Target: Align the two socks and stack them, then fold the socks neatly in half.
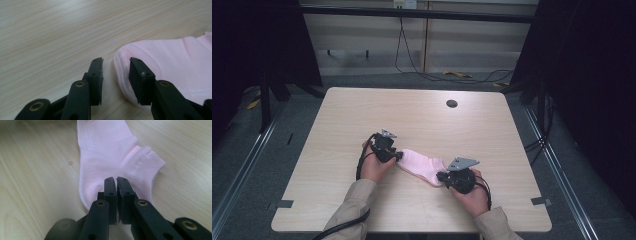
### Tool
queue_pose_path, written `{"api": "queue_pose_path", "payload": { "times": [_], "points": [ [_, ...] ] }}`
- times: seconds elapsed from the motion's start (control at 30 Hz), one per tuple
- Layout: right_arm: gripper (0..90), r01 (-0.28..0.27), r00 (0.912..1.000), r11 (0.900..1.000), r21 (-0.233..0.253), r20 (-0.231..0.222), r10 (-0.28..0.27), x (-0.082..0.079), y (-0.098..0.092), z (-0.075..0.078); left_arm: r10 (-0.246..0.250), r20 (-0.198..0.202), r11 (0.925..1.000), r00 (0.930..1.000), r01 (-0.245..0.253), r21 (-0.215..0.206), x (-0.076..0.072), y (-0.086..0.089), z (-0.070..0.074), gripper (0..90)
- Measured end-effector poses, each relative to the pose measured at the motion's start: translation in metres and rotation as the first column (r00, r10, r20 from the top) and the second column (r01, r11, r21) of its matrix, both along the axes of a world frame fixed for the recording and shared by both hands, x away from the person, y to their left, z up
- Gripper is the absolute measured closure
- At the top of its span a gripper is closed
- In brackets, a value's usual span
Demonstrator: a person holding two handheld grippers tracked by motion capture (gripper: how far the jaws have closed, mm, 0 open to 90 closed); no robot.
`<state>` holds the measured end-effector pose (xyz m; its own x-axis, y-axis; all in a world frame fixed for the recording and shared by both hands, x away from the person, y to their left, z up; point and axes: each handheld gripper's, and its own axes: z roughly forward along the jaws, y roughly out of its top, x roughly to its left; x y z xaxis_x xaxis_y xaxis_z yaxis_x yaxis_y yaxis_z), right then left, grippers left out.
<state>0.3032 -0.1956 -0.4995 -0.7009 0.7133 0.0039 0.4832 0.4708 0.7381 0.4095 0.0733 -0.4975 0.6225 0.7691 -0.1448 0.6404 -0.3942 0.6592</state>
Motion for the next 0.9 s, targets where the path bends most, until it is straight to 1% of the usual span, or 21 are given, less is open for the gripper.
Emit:
{"api": "queue_pose_path", "payload": {
  "times": [0.03,0.1,0.17,0.2,0.23,0.3,0.4,0.5,0.6,0.63,0.77,0.9],
  "points": [
    [86.8,-0.001,1.0,1.0,0.001,0.001,0.001,0.0,0.0,0.0,-0.001,-0.006,1.0,1.0,0.001,0.001,0.0,0.0,0.0,64.8],
    [86.8,-0.002,1.0,1.0,0.002,0.001,0.002,0.0,0.0,0.0,-0.004,-0.02,1.0,0.9998,0.004,-0.005,0.0,-0.002,0.001,70.8],
    [86.8,-0.001,1.0,1.0,0.002,0.001,0.001,0.0,0.0,0.0,-0.015,-0.027,0.9999,0.9995,0.015,0.003,0.0,-0.003,0.002,74.8],
    [86.9,0.001,1.0,1.0,0.002,0.003,-0.001,0.0,0.0,0.0,-0.014,-0.028,0.9999,0.9995,0.014,-0.003,-0.001,-0.004,0.002,77.2],
    [86.9,0.001,1.0,1.0,-0.001,0.005,-0.001,0.0,0.0,0.0,-0.02,-0.032,0.9998,0.9993,0.02,0.008,-0.001,-0.005,0.003,78.8],
    [86.9,0.003,1.0,1.0,-0.001,0.006,-0.003,-0.001,0.001,-0.001,-0.018,-0.04,0.9998,0.999,0.019,0.006,0.0,-0.006,0.004,83.1],
    [87.0,-0.002,1.0,1.0,-0.004,0.008,0.002,-0.001,0.001,-0.001,-0.021,-0.043,0.9997,0.9988,0.021,0.01,0.0,-0.006,0.005,86.5],
    [87.0,-0.003,1.0,1.0,0.003,0.006,0.003,0.0,0.002,-0.001,-0.026,-0.043,0.9996,0.9987,0.027,0.007,-0.001,-0.005,0.007,87.4],
    [87.1,-0.005,0.9999,1.0,0.004,0.01,0.005,0.0,0.002,-0.001,-0.033,-0.028,0.9994,0.9991,0.032,-0.012,-0.003,-0.003,0.01,87.5],
    [87.0,-0.004,1.0,1.0,0.004,0.009,0.004,0.0,0.003,-0.001,-0.034,-0.026,0.9994,0.9991,0.034,-0.01,-0.003,-0.002,0.011,87.5],
    [87.1,-0.005,0.9999,1.0,0.007,0.01,0.005,0.0,0.003,-0.002,-0.038,-0.014,0.9987,0.9992,0.037,-0.035,-0.005,-0.001,0.019,87.5],
    [87.0,0.0,1.0,1.0,0.01,0.004,0.0,0.0,0.004,-0.001,-0.047,0.0,0.998,0.9989,0.047,-0.043,-0.007,-0.002,0.026,87.5]
  ]
}}
